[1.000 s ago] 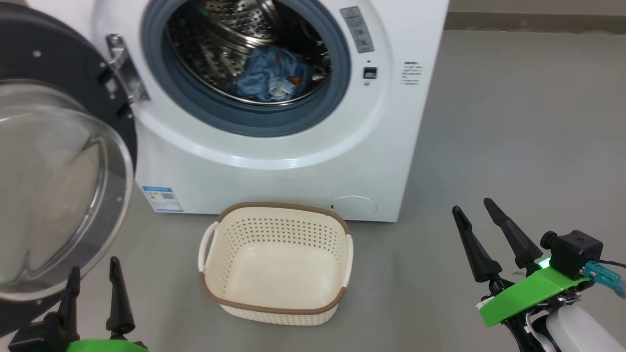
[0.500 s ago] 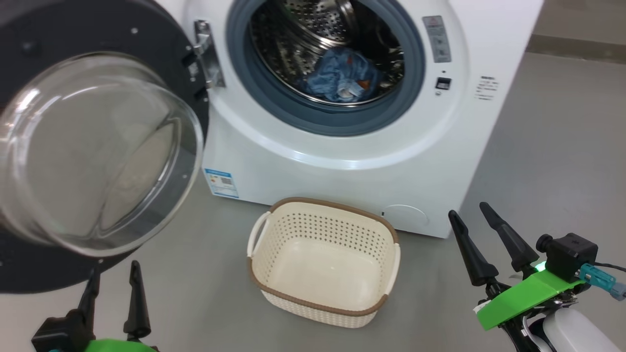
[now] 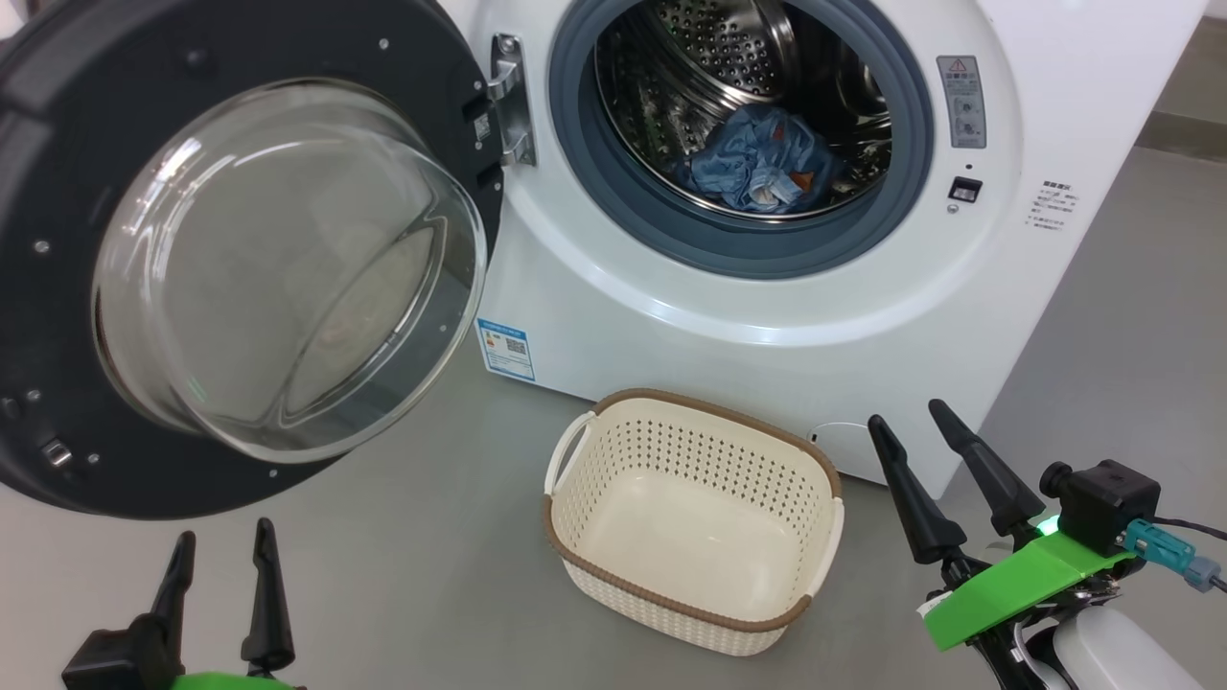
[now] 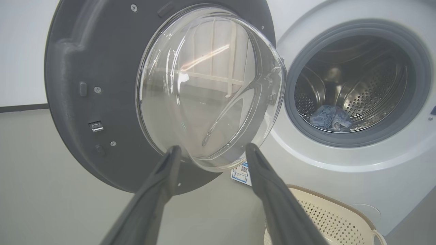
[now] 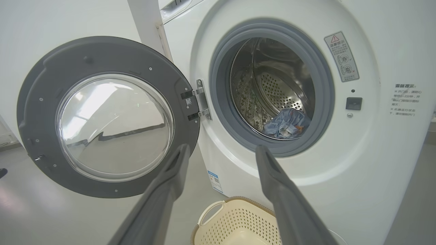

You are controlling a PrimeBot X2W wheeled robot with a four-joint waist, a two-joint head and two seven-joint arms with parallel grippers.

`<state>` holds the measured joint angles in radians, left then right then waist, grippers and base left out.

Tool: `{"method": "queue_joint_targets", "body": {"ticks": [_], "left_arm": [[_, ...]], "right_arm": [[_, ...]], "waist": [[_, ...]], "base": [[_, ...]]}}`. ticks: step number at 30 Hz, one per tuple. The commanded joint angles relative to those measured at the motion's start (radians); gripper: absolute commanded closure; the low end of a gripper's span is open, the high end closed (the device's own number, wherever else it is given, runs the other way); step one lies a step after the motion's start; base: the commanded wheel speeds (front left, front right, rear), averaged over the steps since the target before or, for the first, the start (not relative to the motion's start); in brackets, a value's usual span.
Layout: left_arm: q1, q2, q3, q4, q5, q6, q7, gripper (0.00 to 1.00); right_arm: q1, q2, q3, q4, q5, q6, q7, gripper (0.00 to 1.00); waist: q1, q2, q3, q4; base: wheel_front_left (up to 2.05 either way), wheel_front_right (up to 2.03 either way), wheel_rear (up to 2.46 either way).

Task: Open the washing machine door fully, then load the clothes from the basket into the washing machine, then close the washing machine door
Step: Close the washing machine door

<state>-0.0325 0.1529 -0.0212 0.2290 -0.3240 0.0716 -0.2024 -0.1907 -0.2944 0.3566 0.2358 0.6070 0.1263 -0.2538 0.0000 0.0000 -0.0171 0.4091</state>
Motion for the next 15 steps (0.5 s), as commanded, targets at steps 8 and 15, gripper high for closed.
{"method": "queue_joint_targets", "body": {"ticks": [8, 15], "left_arm": [[-0.014, 0.027, 0.032, -0.032, -0.003, 0.014, 0.002, 0.0], [-0.013, 0.03, 0.031, -0.035, -0.011, 0.015, 0.004, 0.0]], "right_arm": [[0.004, -0.008, 0.022, -0.015, 0.008, 0.004, -0.008, 0.0], [0.005, -0.005, 0.022, -0.017, 0.009, 0.004, -0.008, 0.0]], "waist": [[0.0, 0.0, -0.013, 0.011], [0.0, 0.0, -0.013, 0.007]], "base": [[0.0, 0.0, 0.0], [0.0, 0.0, 0.0]]}}
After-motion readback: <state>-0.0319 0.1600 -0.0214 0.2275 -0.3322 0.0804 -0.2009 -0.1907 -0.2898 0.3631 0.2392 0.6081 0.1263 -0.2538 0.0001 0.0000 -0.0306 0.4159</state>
